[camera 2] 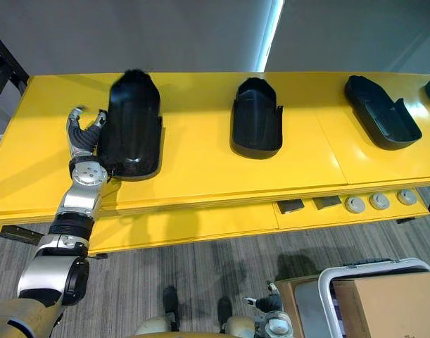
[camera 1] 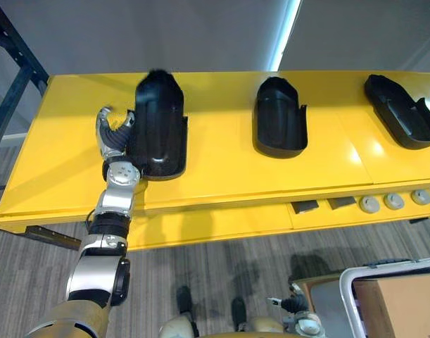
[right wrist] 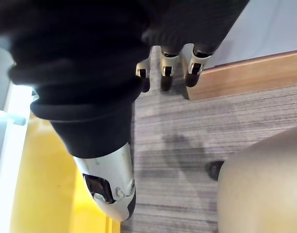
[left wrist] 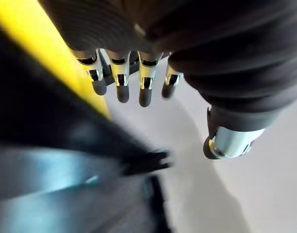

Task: Walk over and take plastic housings, then place them on the shelf

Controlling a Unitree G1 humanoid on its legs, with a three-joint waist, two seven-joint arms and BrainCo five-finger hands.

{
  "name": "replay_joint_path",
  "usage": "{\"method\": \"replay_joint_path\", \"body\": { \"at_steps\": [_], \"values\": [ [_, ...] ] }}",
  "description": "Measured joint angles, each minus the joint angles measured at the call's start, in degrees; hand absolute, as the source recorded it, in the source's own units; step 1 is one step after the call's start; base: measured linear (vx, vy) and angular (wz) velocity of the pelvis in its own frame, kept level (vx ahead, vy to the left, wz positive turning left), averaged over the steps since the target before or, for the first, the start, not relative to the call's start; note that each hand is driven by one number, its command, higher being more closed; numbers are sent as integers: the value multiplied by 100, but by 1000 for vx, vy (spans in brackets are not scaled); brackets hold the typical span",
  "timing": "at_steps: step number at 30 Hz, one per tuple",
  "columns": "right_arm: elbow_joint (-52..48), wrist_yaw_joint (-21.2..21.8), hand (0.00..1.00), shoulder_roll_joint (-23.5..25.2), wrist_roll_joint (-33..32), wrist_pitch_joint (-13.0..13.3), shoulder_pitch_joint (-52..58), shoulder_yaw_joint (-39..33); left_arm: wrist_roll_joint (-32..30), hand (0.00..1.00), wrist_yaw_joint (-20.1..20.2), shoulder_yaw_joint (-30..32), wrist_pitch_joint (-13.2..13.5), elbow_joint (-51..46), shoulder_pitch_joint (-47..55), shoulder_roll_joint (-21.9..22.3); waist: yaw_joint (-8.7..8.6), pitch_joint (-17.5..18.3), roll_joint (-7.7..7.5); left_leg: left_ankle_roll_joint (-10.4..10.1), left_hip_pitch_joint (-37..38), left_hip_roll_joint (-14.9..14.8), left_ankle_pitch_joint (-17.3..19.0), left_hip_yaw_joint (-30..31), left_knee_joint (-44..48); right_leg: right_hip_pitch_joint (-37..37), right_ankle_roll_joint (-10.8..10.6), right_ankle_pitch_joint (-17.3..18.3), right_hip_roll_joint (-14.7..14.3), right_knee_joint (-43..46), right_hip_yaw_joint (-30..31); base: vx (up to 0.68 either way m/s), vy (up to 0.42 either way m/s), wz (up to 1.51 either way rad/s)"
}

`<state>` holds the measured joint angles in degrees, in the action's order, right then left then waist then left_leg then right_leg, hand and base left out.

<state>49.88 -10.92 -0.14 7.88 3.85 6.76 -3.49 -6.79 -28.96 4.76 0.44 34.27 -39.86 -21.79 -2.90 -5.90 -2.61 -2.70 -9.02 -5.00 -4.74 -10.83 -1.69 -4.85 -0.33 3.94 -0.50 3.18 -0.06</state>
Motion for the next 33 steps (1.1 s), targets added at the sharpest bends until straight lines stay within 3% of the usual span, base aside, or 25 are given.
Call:
{"method": "replay_joint_path", "body": {
  "at_steps": [8, 14, 15, 19, 23, 30, 33],
  "values": [
    [62, -5, 0, -29, -3, 23, -10, 12, -21, 0, -403, 100, 38, -1589, 365, 349, 44, -14, 22, 31, 136, 54, -97, 140, -153, 106, 4, 9, 22, -25, -110, -16, 1, 9],
    [80, -18, 0, -26, -5, 33, -11, 11, -714, 0, -486, -262, 256, -3796, 2052, 963, 71, -20, 32, 37, 193, 101, -96, 163, -158, 223, 2, 9, 59, -40, -116, 9, 6, 2],
    [87, -20, 0, -24, -4, 33, -9, 8, -878, 100, -469, -360, 299, -4114, 2490, 1106, 84, -20, 32, 38, 221, 100, -94, 165, -158, 261, 2, 9, 62, -50, -117, 0, 0, 0],
    [104, -25, 0, -29, -2, 28, 47, -3, -1091, 100, -256, -673, 452, -4644, 3722, 1559, 231, -24, 41, 46, 321, 84, -79, 171, -146, 384, 1, 9, 52, -84, -127, -8, -3, 2],
    [89, -25, 0, -30, 3, 20, 110, 1, -1175, 100, 229, -969, 584, -4734, 4522, 1778, 388, -22, 46, 45, 361, 48, -34, 216, -141, 462, -25, 25, 55, -89, -185, -22, -7, 7],
    [18, -21, 0, -24, 8, 4, 147, 3, -1110, 100, 666, -1037, 686, -4598, 4585, 1870, 392, -6, 42, 34, 367, 44, -44, 145, -143, 455, -67, 6, 70, -85, -161, -1, 0, -1],
    [-13, -17, 0, -16, 5, -15, 161, 12, -1109, 100, 767, -1139, 683, -3944, 4438, 1855, 384, 96, 45, 61, 398, 42, -66, 120, -179, 449, -74, 6, 67, -87, -119, 27, -5, -8]
  ]
}}
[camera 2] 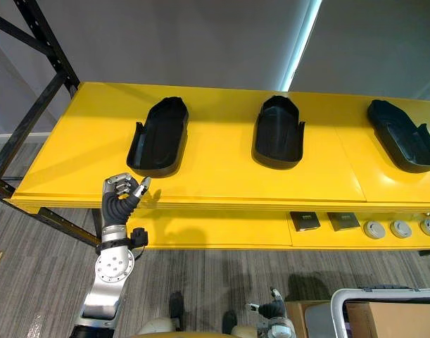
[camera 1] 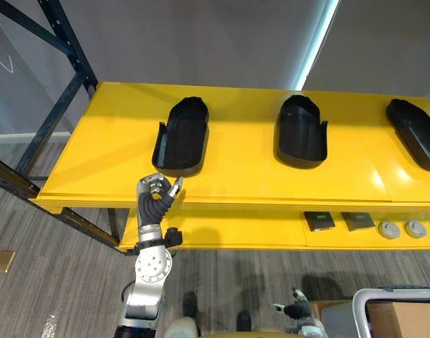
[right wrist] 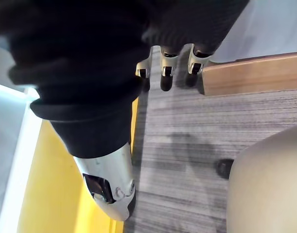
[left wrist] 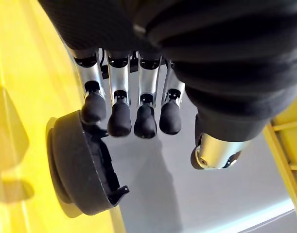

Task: Walk over and take plastic housings, then place them on the shelf

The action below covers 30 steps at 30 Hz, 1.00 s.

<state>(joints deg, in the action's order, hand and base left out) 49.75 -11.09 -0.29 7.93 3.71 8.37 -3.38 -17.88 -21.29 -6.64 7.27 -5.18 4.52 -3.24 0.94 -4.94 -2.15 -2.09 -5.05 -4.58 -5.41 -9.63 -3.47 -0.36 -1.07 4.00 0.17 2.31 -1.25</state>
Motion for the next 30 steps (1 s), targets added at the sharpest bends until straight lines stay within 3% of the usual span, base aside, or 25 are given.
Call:
{"method": "replay_joint_path", "body": {
  "at_steps": [7, 14, 20, 30],
  "values": [
    [-15, 9, 0, -12, -3, 1, -9, 13, -12, 100, -7, -34, -86, 1202, -610, -69, -15, 146, 77, -21, 79, -7, -25, -161, -184, -92, -17, -5, -16, -20, 159, 26, -4, -13],
    [62, 18, 0, -14, -5, -3, -78, 23, -61, 100, -55, 116, -185, 2106, -1430, -442, -91, 158, 63, -21, 57, 32, -21, -198, -191, -143, -16, -7, -17, -81, 212, 37, -4, -4],
    [70, 25, 0, -11, -4, -10, -174, 58, -75, 100, -134, 288, -243, 2503, -1891, -679, -320, 156, 48, -17, -21, 67, -18, -201, -193, -199, -21, -19, -18, -128, 219, 25, -1, 0],
    [69, 128, 0, -16, -1, -9, -233, 168, -78, 100, -127, 450, -297, 3041, -2486, -901, -405, 116, -36, -12, -56, 69, -14, -299, -196, -287, -39, -68, -13, -144, 318, 9, -1, -6]
  ]
}}
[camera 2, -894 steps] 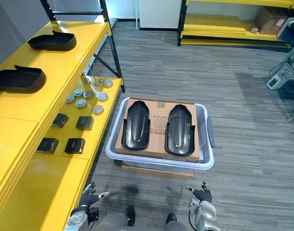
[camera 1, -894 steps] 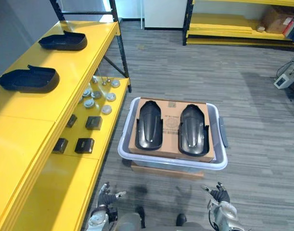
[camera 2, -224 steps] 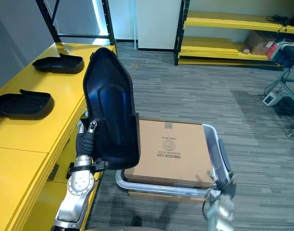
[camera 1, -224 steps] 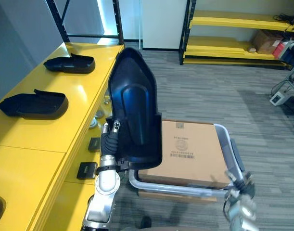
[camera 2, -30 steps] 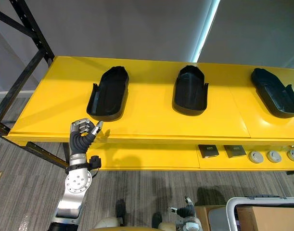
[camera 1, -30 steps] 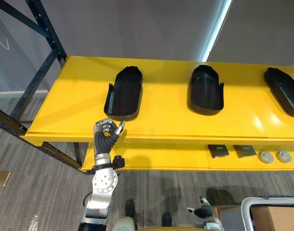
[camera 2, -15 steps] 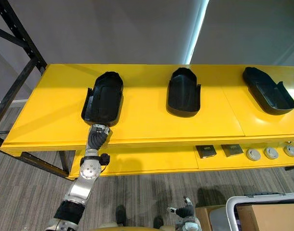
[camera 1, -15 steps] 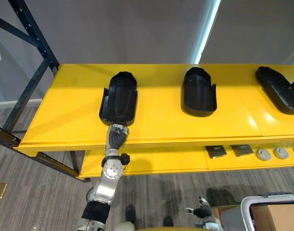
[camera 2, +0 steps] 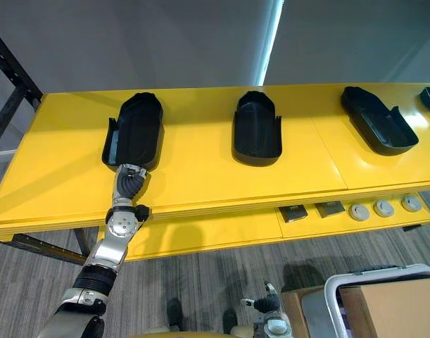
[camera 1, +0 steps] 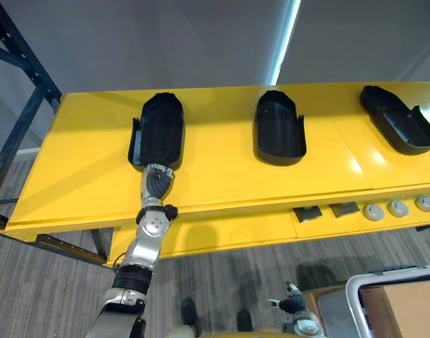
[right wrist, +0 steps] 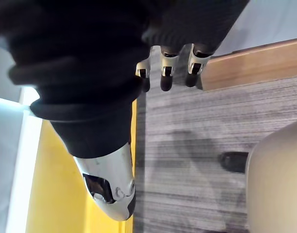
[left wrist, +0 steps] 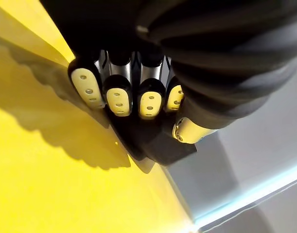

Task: Walk over and take plastic housings, then place them on the shelf

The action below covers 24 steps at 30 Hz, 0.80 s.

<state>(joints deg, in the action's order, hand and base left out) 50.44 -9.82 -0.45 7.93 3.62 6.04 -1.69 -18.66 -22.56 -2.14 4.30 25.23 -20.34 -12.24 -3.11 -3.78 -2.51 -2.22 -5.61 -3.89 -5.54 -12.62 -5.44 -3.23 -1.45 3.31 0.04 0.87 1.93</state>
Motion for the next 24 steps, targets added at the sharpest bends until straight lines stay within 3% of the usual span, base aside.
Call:
{"method": "replay_joint_path", "body": {
  "at_steps": [9, 13, 15, 19, 23, 24],
  "values": [
    [1, -2, 0, 2, 1, 2, -16, 0, 6, 100, 2, -37, -51, -112, -47, -37, -63, -9, -33, 5, 0, 28, -2, 37, -1, 17, -3, -1, 16, -8, -39, 6, -2, 1],
    [97, -6, 0, -2, -1, 10, -22, -3, -5, 100, 9, -118, -54, -1794, 543, -46, -59, -12, -28, 20, 13, 40, -17, 164, 3, 124, -2, -1, 21, -18, -159, 39, -13, 12],
    [243, -5, 0, -23, -2, 22, -26, -18, -7, 100, 7, -72, 71, -2730, 846, -133, 12, -14, -24, 21, 67, 38, -17, 197, 4, 201, -2, -1, 17, -19, -172, 27, -8, 13],
    [337, -5, 0, -67, -3, 24, -13, -53, 64, 100, -44, 765, 612, -4434, 1636, -224, 156, -14, 13, 23, 169, 38, -18, 305, 4, 345, 3, 6, 19, -8, -225, -17, -3, 12],
    [370, -3, 0, -98, 0, 18, 2, -119, 723, 100, -273, 1875, 1012, -5006, 2407, -51, 295, -44, 80, 1, 210, 30, 8, 479, 1, 448, 29, 62, 34, 38, -382, -54, 0, 24],
    [372, -3, 0, -97, 0, -7, 42, -192, 978, 100, -366, 2260, 1065, -5013, 2653, 78, 402, -45, 94, 14, 239, 25, 18, 492, 1, 474, 34, 77, 59, 61, -407, -48, 11, 19]
  ]
}}
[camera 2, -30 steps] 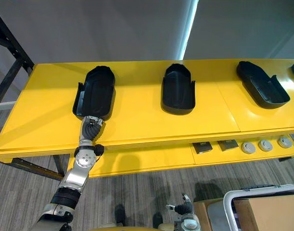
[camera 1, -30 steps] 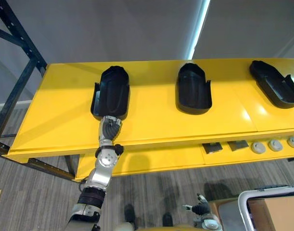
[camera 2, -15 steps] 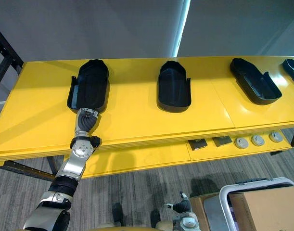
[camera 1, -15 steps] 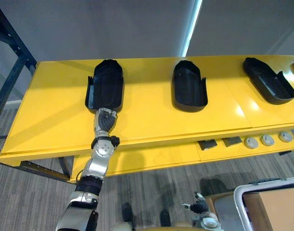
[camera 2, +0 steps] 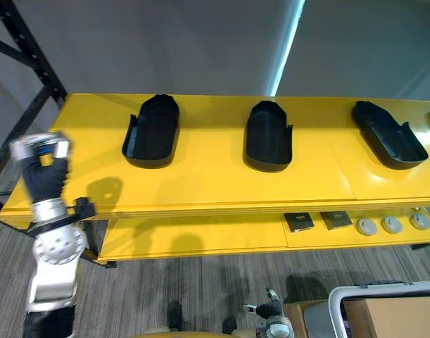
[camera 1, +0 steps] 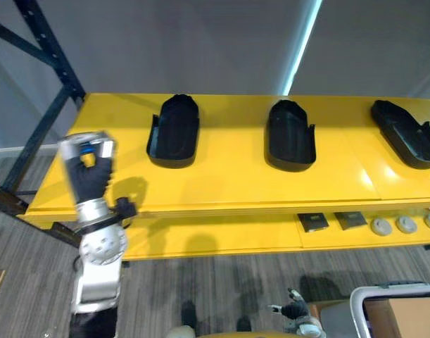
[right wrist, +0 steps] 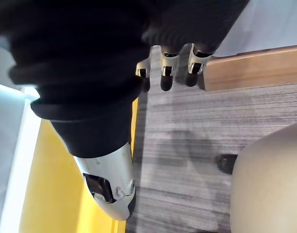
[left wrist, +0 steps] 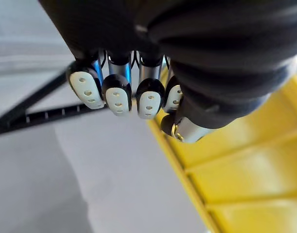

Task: Walk over and take plastic housings, then place them on the shelf

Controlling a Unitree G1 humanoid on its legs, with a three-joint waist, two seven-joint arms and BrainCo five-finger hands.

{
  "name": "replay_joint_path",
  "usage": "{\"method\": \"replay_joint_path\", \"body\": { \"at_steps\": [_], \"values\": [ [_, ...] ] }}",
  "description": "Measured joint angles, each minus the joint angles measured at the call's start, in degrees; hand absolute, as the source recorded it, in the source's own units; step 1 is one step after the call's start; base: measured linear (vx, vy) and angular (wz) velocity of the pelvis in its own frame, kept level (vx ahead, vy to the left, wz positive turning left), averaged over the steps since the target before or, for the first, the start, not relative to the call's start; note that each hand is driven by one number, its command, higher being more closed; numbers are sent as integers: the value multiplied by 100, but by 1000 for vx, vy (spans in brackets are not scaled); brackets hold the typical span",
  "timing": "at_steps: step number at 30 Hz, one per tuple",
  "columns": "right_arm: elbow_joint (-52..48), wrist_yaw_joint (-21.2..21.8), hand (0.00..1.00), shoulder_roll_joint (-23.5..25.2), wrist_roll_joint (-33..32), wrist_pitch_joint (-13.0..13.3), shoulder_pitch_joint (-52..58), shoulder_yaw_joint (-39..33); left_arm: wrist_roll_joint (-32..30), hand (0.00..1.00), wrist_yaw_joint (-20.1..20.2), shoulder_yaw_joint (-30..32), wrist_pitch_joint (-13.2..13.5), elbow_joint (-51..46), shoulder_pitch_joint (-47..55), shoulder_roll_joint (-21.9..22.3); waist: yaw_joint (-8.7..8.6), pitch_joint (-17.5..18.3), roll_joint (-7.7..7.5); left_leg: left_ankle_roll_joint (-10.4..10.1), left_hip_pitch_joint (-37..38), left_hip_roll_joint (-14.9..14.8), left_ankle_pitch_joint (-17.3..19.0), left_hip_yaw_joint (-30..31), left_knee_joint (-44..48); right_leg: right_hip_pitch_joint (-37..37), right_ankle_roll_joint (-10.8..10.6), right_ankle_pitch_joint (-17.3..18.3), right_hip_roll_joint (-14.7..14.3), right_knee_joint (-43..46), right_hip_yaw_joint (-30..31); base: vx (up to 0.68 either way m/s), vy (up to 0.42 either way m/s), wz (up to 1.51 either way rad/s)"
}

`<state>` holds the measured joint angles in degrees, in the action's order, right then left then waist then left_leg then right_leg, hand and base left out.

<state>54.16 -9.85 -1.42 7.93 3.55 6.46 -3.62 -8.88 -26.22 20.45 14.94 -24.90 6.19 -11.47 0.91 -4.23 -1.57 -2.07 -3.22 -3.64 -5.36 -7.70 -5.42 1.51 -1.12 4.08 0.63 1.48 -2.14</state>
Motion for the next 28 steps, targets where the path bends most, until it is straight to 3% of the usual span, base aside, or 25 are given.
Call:
{"method": "replay_joint_path", "body": {
  "at_steps": [3, 5, 7, 10, 11, 18, 28],
  "values": [
    [-133, 0, 0, -3, -1, -48, 95, -86, 666, 100, -153, 689, 48, 130, 757, 309, 67, 15, -6, 8, 19, 26, -6, 108, 22, 32, -26, 98, 32, 113, -160, -33, 10, 26],
    [-176, 2, 0, -1, -1, -94, 142, -85, 978, 100, -135, 726, 39, 578, 1044, 357, 202, 17, -13, 26, -15, 30, 17, 106, 143, 45, -31, 113, 47, 135, -216, -26, 9, 18],
    [-209, 3, 0, 25, 15, -165, 99, -78, 1029, 100, 138, 692, -230, 1554, 1272, 447, 306, 18, -14, 47, -37, 28, 87, 92, 284, 88, -36, 115, 61, 144, -251, -20, 9, 6],
    [-438, 8, 0, 92, 76, -170, 67, -70, 967, 100, 519, 649, -536, 2799, 1423, 610, 305, 36, -33, 55, -61, 20, 174, 56, 493, 119, -70, 145, 85, 192, -257, -15, 6, -6],
    [-543, 8, 0, 110, 95, -171, 70, -57, 913, 0, 688, 632, -651, 3482, 1417, 710, 303, 45, -43, 81, -59, 24, 219, 38, 575, 108, -133, 227, 108, 261, -258, -17, 8, -5],
    [-561, 2, 0, 171, 135, -167, 78, -46, 786, 0, 1119, 139, -931, 6257, 1281, 1206, 294, 222, -108, 162, -18, 154, 326, -23, 613, 107, -216, 347, 263, 364, -258, 10, 30, -2],
    [-368, -9, 0, 228, 119, -165, 173, -288, 572, 0, 1222, -302, -942, 7051, 918, 1252, 288, 296, 26, 178, 146, 340, 325, -95, 376, 145, -304, 347, 439, 348, -196, 46, 32, -3]
  ]
}}
